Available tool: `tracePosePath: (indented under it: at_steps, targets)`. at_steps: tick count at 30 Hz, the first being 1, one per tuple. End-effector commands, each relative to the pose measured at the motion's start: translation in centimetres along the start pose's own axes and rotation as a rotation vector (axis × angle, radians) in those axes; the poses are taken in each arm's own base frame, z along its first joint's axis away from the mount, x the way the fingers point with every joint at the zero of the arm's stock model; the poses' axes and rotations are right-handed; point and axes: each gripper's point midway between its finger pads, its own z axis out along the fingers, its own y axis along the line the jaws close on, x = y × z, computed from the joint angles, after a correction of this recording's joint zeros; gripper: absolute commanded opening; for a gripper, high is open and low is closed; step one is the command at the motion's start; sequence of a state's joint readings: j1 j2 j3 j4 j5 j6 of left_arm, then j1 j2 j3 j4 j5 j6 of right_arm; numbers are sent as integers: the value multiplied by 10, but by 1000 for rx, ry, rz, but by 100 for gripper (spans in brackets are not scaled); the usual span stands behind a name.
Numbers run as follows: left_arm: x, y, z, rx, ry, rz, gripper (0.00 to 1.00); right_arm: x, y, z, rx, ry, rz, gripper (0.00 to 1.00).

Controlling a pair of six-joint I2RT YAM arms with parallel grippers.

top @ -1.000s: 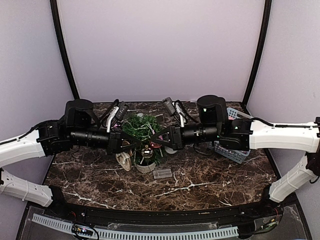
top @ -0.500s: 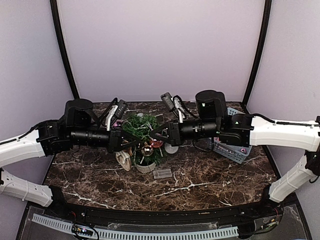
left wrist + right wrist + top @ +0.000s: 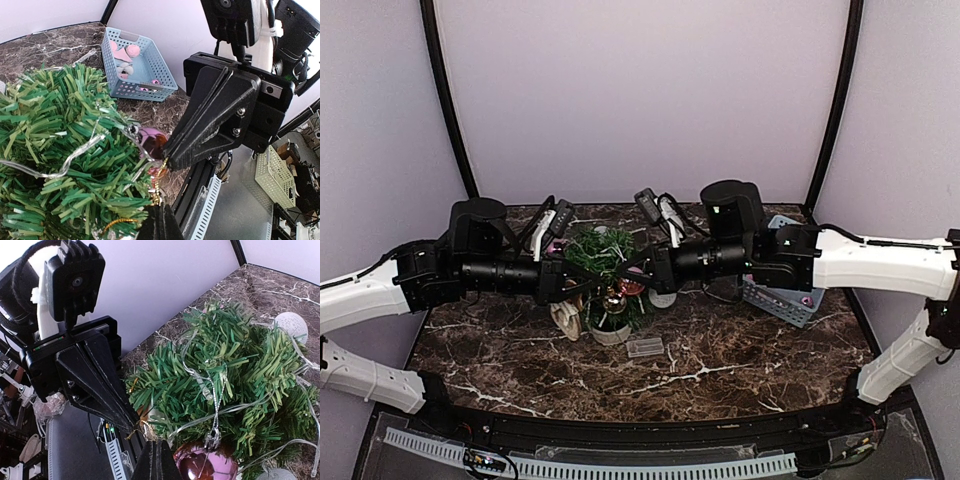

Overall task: Decorate the small christmas tree
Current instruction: Hang the ornament bell on the branch.

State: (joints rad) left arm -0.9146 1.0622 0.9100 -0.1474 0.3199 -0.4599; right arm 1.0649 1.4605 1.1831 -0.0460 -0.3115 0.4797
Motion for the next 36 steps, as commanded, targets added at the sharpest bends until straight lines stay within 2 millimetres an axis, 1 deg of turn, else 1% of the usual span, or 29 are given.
tracePosePath:
  at_steps: [1,12,18,36]
  targets:
    - [-7,-1,-4,-17,-25,-6,0,-10,8,3,1,-22,-32,0]
    - [-2,9,-2,-57,-26,-54,0,-11,4,7,40,-14,-32,0]
    - [1,10,-1,-56,-20,-69,0,-10,2,9,45,-9,-30,0]
    - [8,24,0,-121,-5,-102,0,-17,0,11,73,-22,-32,0]
